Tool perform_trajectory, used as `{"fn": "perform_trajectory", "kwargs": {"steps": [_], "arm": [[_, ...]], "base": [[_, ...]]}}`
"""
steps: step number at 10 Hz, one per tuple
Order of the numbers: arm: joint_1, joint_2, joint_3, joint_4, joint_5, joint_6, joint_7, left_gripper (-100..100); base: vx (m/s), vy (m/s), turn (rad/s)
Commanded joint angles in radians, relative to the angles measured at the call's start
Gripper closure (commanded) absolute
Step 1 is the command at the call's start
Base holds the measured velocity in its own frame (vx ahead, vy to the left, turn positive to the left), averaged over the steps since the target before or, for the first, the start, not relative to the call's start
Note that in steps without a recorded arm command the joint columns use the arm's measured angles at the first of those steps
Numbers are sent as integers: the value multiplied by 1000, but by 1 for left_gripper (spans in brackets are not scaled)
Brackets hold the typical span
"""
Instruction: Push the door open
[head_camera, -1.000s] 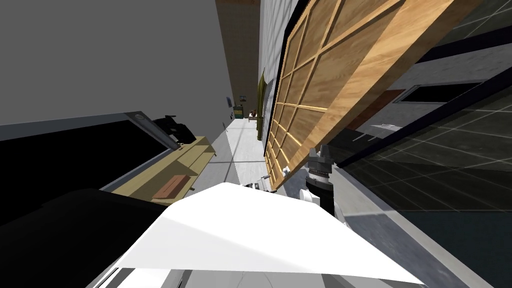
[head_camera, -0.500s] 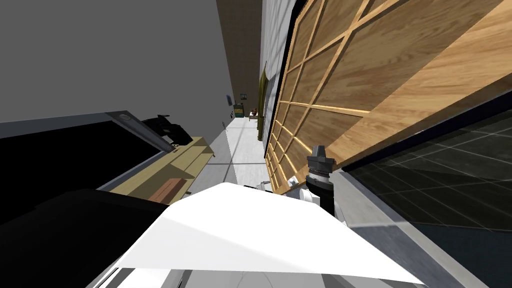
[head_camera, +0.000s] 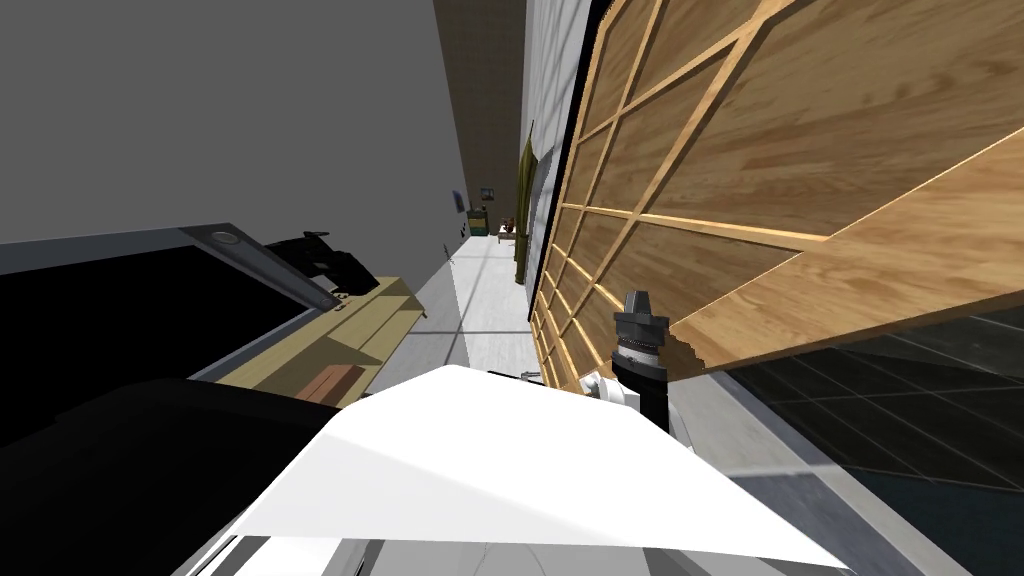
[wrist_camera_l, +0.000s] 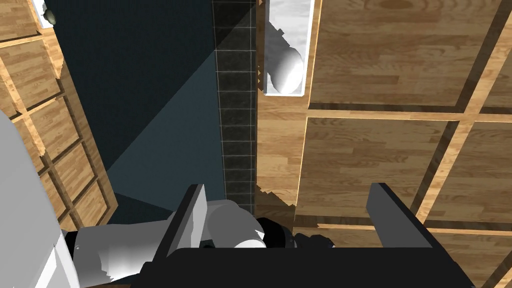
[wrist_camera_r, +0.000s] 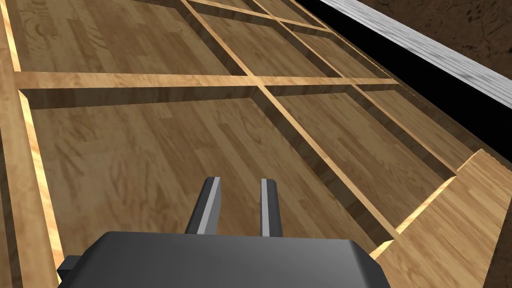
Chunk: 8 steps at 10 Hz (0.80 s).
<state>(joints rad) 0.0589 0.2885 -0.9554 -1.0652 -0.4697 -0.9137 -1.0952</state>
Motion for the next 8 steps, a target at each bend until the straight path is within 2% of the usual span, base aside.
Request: {"fn": "perform_trajectory", "kwargs": {"steps": [1,2,3,8], "arm": [[-8,6,-20,25,-8,-8,-25,-100],[-13,-2,-10,28,-4,-8,-14,-100],[-11,-9,-11,39,-4,-13,-24,-100],[-2,-25,-12,60,-6,-20,-43,-100]], "base": [[156,-18,8],[65,-5,-1],[45,-114,-20],[59,-170,-3]]}}
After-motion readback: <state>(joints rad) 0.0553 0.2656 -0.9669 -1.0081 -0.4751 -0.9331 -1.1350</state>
